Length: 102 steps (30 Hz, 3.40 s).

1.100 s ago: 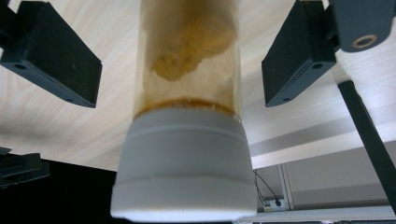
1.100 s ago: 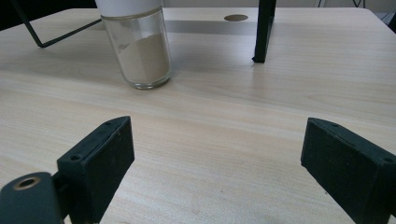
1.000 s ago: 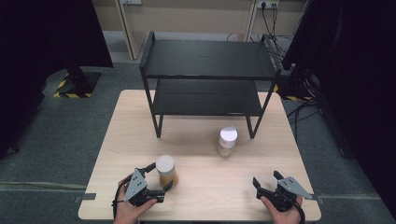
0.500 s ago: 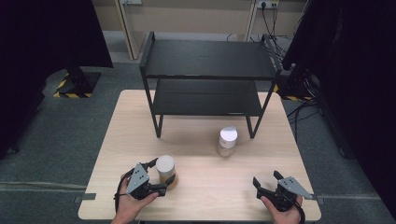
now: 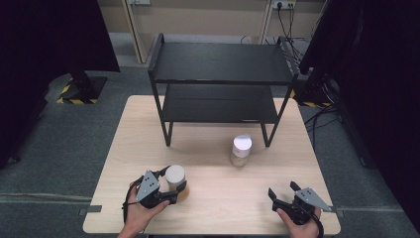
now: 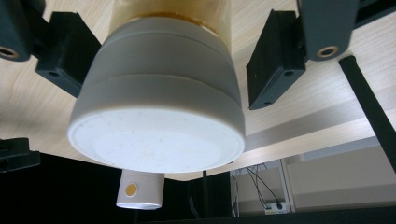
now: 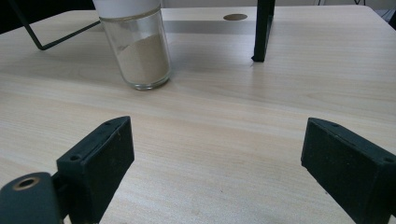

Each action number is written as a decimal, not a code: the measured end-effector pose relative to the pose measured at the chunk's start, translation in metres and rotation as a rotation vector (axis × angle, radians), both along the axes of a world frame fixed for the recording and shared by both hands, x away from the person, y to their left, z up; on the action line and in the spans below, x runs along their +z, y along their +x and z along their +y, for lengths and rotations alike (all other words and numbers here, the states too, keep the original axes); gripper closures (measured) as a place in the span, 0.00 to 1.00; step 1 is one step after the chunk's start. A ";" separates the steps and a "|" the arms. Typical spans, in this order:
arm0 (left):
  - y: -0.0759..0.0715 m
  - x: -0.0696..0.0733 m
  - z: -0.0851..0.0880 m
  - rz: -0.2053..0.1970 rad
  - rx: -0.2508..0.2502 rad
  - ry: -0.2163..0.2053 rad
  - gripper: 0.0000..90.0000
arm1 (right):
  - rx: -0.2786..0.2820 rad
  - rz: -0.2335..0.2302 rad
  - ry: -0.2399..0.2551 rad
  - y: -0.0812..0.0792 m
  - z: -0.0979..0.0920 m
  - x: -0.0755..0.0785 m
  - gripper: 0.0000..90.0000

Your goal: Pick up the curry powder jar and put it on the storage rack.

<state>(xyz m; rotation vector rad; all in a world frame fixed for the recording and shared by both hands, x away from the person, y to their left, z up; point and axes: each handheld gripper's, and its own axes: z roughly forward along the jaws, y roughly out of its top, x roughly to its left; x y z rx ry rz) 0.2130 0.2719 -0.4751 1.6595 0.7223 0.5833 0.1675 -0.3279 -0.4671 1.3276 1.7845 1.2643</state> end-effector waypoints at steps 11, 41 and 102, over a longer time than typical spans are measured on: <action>-0.002 0.002 -0.003 -0.004 -0.001 0.015 0.38 | 0.000 0.001 -0.001 0.000 0.000 0.000 0.11; -0.013 0.015 -0.006 -0.031 0.054 -0.009 0.38 | -0.001 0.004 -0.001 0.001 0.000 0.001 0.11; 0.015 0.123 -0.048 -0.293 0.274 -0.136 0.38 | 0.005 0.016 -0.001 0.003 0.001 0.002 0.11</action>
